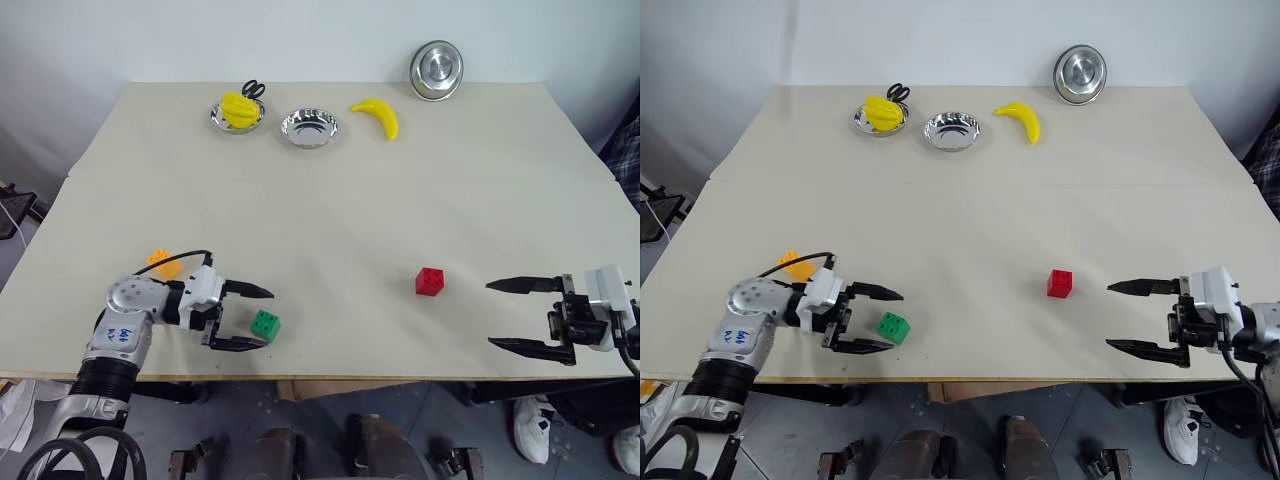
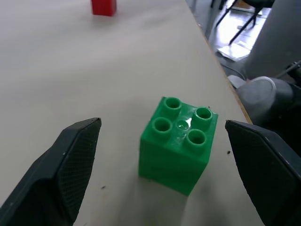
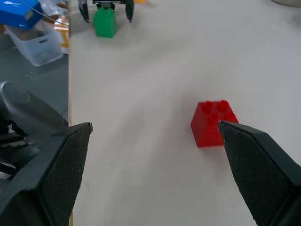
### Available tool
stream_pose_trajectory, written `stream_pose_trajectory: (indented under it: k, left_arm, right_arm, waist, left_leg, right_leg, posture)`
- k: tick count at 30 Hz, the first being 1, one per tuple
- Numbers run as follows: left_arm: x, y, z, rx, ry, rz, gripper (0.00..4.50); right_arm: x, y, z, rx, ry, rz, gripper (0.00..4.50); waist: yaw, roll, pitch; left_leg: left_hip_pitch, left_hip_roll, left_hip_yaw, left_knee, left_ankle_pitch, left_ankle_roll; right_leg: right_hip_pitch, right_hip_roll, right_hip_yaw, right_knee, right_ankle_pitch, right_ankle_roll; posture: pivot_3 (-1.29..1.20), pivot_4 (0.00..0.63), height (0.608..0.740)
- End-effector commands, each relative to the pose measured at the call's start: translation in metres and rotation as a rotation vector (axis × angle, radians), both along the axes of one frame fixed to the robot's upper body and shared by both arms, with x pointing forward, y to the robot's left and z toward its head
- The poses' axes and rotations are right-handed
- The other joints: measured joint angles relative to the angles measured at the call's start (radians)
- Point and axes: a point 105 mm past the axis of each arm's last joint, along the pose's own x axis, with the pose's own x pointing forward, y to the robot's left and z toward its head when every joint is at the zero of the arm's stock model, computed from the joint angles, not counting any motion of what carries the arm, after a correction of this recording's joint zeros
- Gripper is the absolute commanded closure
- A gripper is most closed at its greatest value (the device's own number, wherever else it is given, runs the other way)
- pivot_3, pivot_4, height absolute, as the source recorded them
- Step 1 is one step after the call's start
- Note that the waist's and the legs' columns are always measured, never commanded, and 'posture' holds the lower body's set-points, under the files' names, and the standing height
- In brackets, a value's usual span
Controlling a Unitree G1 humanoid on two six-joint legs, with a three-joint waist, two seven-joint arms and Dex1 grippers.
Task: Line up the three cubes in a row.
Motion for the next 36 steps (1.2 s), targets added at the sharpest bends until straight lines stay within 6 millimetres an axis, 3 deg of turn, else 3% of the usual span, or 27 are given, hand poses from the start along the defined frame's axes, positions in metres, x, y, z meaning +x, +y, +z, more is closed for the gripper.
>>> stream_pose_trajectory:
  k: [1, 6, 7, 12, 16, 20, 23, 28, 33, 36]
  left_arm:
    - [-0.001, -0.005, 0.003, 0.004, -0.028, -0.044, 1.16]
    - [0.001, -0.003, 0.004, 0.025, -0.033, -0.046, 2.67]
    - [0.003, -0.002, 0.007, 0.029, -0.041, -0.041, 2.8]
    - [0.032, -0.005, 0.066, -0.002, -0.021, 0.013, 2.94]
    - [0.04, -0.035, 0.095, 0.002, -0.052, -0.088, 2.94]
    - [0.052, -0.075, 0.089, 0.005, -0.063, -0.146, 2.94]
    - [0.066, -0.098, 0.074, 0.044, -0.074, -0.121, 2.94]
    - [0.082, -0.157, 0.047, 0.058, -0.06, -0.056, 2.94]
    - [0.08, -0.18, 0.037, 0.061, -0.037, -0.057, 2.94]
    - [0.077, -0.184, 0.029, 0.095, -0.036, -0.075, 2.94]
  right_arm:
    - [-0.009, -0.01, 0.0, -0.006, -0.017, -0.017, 0.0]
    - [-0.012, -0.016, -0.007, -0.002, -0.012, -0.063, 0.0]
    - [-0.013, -0.017, -0.008, -0.001, -0.011, -0.071, 0.0]
    - [-0.015, -0.024, -0.011, -0.013, -0.018, -0.116, 0.0]
    - [-0.015, -0.029, -0.011, -0.015, -0.034, -0.153, 0.0]
    - [-0.014, -0.032, -0.011, -0.011, -0.059, -0.188, 0.0]
    - [-0.015, -0.034, -0.011, -0.005, -0.074, -0.215, 0.0]
    - [-0.023, -0.036, -0.007, 0.012, -0.099, -0.278, 0.0]
    - [-0.031, -0.029, -0.003, 0.035, -0.121, -0.314, 0.0]
    - [-0.035, -0.023, -0.003, 0.048, -0.121, -0.323, 0.0]
  waist:
    - [0.004, 0.0, 0.0]
    - [0.005, 0.0, 0.0]
    - [0.007, 0.0, 0.0]
    - [0.014, -0.003, 0.002]
    - [0.013, -0.002, 0.001]
    - [0.013, -0.002, 0.001]
    - [0.013, -0.003, 0.002]
    - [0.018, -0.004, 0.002]
    - [0.012, -0.005, 0.003]
    - [0.012, -0.005, 0.003]
  left_leg:
    - [0.0, 0.0, 0.0, 0.0, 0.0, 0.0]
    - [0.0, 0.0, 0.0, 0.0, 0.0, 0.0]
    - [0.0, 0.0, 0.0, 0.0, 0.0, 0.0]
    - [-0.001, 0.0, -0.001, 0.002, 0.002, 0.0]
    - [-0.002, -0.001, -0.001, 0.002, 0.001, 0.001]
    - [-0.002, -0.001, 0.0, 0.002, 0.001, 0.001]
    - [-0.002, -0.002, 0.0, 0.003, 0.002, 0.0]
    - [-0.002, -0.002, 0.001, 0.003, 0.002, 0.0]
    - [-0.003, -0.002, 0.002, 0.002, 0.002, 0.0]
    - [-0.003, -0.002, 0.002, 0.002, 0.002, -0.001]
  right_leg:
    - [0.0, 0.0, 0.0, 0.0, 0.0, 0.0]
    - [0.0, 0.0, 0.0, 0.0, 0.0, 0.0]
    - [0.0, 0.0, 0.0, 0.0, 0.0, 0.0]
    - [0.0, 0.0, 0.0, 0.001, 0.0, 0.0]
    - [0.0, 0.0, 0.0, 0.0, 0.001, 0.002]
    - [0.0, 0.0, 0.0, 0.0, 0.001, 0.003]
    - [0.0, 0.001, 0.0, 0.001, 0.001, 0.003]
    - [-0.001, 0.002, 0.001, 0.001, 0.002, 0.003]
    - [-0.003, 0.002, 0.003, 0.002, 0.002, 0.004]
    - [-0.003, 0.002, 0.003, 0.003, 0.002, 0.004]
  posture:
    - [0.0, 0.15, 0.74]
    - [0.0, 0.15, 0.74]
    - [0.0, 0.15, 0.74]
    - [0.0, 0.15, 0.74]
    - [0.0, 0.15, 0.74]
    - [0.0, 0.15, 0.74]
    - [0.0, 0.15, 0.74]
    - [0.0, 0.15, 0.74]
    - [0.0, 0.15, 0.74]
    - [0.0, 0.15, 0.74]
